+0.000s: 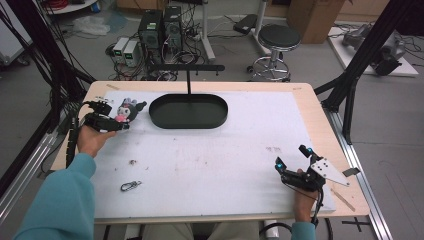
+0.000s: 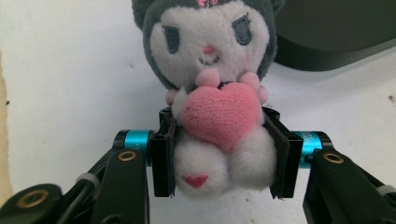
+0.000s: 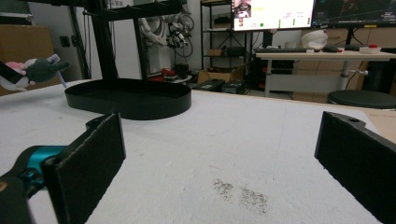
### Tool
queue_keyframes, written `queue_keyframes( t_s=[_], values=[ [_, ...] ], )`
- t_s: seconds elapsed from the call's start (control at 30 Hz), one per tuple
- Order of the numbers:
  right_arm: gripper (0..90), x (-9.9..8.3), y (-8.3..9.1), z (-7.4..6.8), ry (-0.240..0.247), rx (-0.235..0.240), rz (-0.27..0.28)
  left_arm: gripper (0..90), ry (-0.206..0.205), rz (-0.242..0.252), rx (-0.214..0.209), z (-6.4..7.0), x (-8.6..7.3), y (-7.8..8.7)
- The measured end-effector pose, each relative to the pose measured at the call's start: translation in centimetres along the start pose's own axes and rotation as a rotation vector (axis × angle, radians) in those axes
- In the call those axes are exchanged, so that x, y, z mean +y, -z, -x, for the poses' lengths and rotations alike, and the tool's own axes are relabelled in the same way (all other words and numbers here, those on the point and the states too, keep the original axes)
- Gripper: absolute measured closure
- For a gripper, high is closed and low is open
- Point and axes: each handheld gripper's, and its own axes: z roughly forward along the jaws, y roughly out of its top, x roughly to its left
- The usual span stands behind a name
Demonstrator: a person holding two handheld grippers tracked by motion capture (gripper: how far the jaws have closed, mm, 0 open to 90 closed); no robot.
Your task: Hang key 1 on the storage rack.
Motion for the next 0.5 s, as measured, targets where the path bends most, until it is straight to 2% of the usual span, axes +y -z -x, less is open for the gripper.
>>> queue_keyframes(
  t_s=[0.23,0.5],
  values=[
    [1.0,0.0,0.0,0.0,-0.001,0.002,-0.001,53.4,-0.007,0.05,-0.032,0.1,0.4,0.8],
    [1.0,0.0,0.0,0.0,0.003,0.001,0.001,53.4,-0.048,0.089,-0.056,1.0,1.8,2.1]
  ],
)
